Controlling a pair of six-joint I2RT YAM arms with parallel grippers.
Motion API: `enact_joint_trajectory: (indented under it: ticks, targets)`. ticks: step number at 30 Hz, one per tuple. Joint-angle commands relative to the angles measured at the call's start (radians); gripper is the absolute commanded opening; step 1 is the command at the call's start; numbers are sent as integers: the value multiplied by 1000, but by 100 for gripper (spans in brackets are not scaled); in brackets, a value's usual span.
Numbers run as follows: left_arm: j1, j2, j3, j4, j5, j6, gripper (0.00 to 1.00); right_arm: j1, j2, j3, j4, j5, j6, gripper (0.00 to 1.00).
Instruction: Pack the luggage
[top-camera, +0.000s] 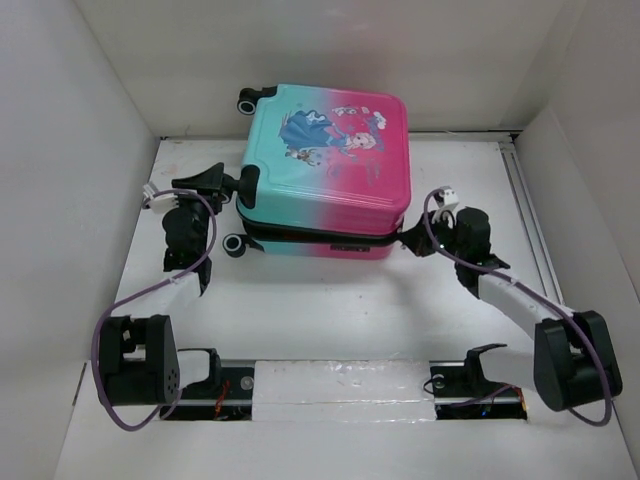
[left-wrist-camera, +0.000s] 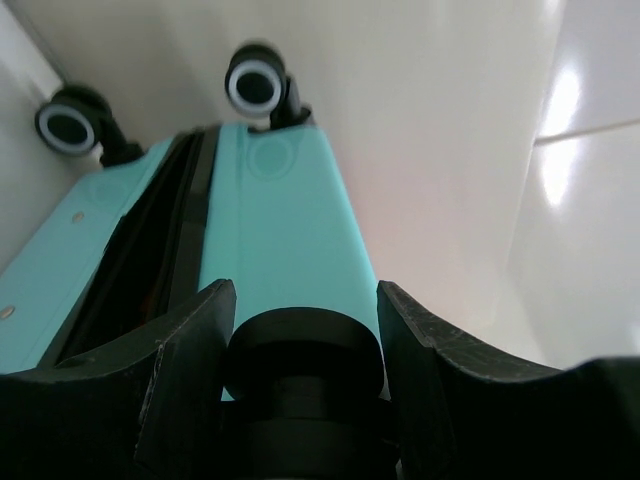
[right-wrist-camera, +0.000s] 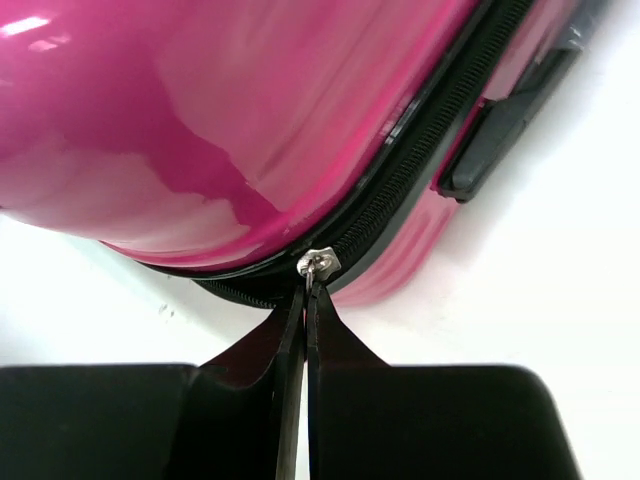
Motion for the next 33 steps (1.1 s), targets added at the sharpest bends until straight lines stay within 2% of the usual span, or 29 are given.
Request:
enact_joint_trajectory:
  ticks: [1,4,6,8,10,12,13,14,15,17,20,22,25,28,30,33]
  targets:
    - [-39,-41,-16,128,101,40,0,247,-44,65,-137,-63,-19,0]
    - [-50,-50,-36,128,112,40,0,287,0,74,-81,-19,17,0]
    - [-50,-61,-51,137,112,49,0,228,35,114,-53,18,17,0]
    - [-50,-94,-64,103,112,64,0,104,86,161,-16,-66,26,0]
    - [-50,-113,-85,91,112,77,0,47,144,268,-16,-66,26,0]
    - [-50,-130,-99,65,102,90,0,17,157,333,-110,-66,5,0]
    - [-50,-140,-111,65,102,103,0,17,137,315,-126,-77,-5,0]
    - [-50,-141,-128,65,102,103,0,42,53,265,-126,-77,-5,0]
    - [-50,-141,-137,65,102,103,0,93,-1,124,-114,-77,-5,0]
    - [-50,-141,-156,80,102,103,0,132,-122,-13,-33,-57,47,0]
    - [-50,-110,-180,139,148,74,0,152,-164,-87,-117,-71,20,0]
    - [-50,-99,-189,148,158,74,0,187,-160,-119,-33,-46,44,0]
    - [-62,-99,-211,162,158,74,0,230,-58,-37,-33,12,29,0]
    - [-73,-90,-222,162,170,83,0,231,69,155,-42,26,0,0]
    - [-104,-90,-222,166,159,93,0,302,135,281,-42,53,-14,0]
    - [-147,-81,-211,157,136,113,0,463,200,304,-7,142,-14,0]
